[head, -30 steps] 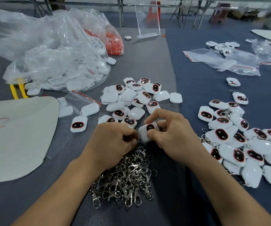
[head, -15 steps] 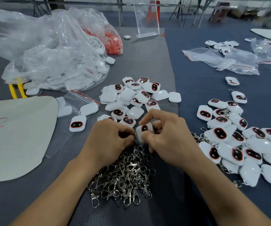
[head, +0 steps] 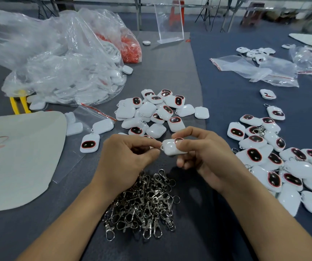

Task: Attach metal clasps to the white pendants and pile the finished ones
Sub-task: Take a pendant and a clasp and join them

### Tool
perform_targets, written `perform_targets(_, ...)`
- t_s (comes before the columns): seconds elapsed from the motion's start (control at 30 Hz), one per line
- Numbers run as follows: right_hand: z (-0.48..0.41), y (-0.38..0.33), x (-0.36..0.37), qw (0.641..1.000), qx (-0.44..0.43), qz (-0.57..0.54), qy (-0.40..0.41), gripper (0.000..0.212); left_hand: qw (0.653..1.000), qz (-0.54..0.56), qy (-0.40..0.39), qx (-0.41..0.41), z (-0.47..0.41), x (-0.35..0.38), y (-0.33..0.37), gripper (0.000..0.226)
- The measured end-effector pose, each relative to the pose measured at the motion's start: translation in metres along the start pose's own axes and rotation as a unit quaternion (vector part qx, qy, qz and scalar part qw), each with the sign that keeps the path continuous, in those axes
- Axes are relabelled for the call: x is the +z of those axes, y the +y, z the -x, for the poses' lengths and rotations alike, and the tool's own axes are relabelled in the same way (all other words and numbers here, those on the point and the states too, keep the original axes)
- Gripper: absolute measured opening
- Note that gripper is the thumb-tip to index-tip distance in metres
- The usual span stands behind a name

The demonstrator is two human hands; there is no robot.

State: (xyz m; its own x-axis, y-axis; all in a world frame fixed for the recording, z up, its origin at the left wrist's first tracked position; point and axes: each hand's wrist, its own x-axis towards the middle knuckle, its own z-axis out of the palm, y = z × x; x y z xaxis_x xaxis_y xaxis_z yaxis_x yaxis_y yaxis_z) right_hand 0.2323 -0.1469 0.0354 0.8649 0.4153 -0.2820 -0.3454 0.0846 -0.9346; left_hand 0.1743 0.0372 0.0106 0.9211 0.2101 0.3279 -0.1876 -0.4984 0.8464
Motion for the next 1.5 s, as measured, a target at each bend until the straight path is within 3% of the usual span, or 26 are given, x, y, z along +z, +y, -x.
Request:
perform_targets(0.2, -0.002, -0.001, -0.005, 0.998, 0.024, -0.056, -0.033, 0.017, 0.998, 0.063, -0.018, -0.009, -0.003, -0.001, 0.002, 0.017)
perform_targets(0.4, -0.005, 0.002, -0.006, 0.996, 0.036, -0.079, -0.036, 0.019, 0.998, 0.000, -0.009, 0.054, 0.001, 0.000, 0.001, 0.025)
perform_targets(0.5, -0.005, 0.003, -0.004, 0.991, 0.052, -0.113, -0.049, 0.017, 0.999, 0.016, 0.002, 0.037, 0.000, 0.000, 0.000, 0.022)
perform_targets(0.6, -0.005, 0.005, -0.001, 0.983, 0.071, -0.151, -0.071, 0.028, 0.998, 0.059, -0.006, 0.025, -0.001, 0.002, 0.005, 0.029)
perform_targets(0.73, -0.007, 0.005, -0.002, 0.977, 0.084, -0.183, -0.075, 0.027, 0.988, 0.133, -0.066, -0.054, -0.002, 0.002, 0.004, 0.018)
perform_targets(0.87, -0.008, 0.006, 0.000, 0.972, 0.095, -0.197, -0.085, 0.025, 0.948, 0.247, -0.109, -0.168, -0.004, -0.002, 0.004, 0.017)
perform_targets(0.97, -0.009, 0.008, 0.001, 0.973, 0.091, -0.193, -0.085, 0.028, 0.956, 0.233, -0.089, -0.155, -0.001, -0.002, 0.005, 0.027)
perform_targets(1.13, -0.010, 0.010, 0.001, 0.980, 0.067, -0.172, -0.075, 0.027, 0.965, 0.232, -0.010, -0.124, 0.000, 0.002, 0.009, 0.017)
perform_targets(1.2, -0.009, 0.010, 0.001, 0.981, 0.059, -0.171, -0.077, 0.028, 0.962, 0.241, -0.006, -0.126, 0.000, 0.003, 0.011, 0.022)
perform_targets(1.33, -0.007, 0.009, 0.002, 0.986, 0.037, -0.145, -0.066, 0.026, 0.958, 0.254, -0.047, -0.126, 0.001, 0.003, 0.012, 0.010)
perform_targets(1.43, -0.005, 0.010, 0.003, 0.993, 0.008, -0.109, -0.043, 0.024, 0.977, 0.187, -0.057, -0.089, 0.000, 0.000, 0.011, 0.009)
perform_targets(1.5, -0.004, 0.012, 0.005, 0.997, -0.030, -0.069, -0.027, 0.030, 0.996, 0.081, -0.037, -0.030, 0.000, -0.002, 0.009, 0.007)
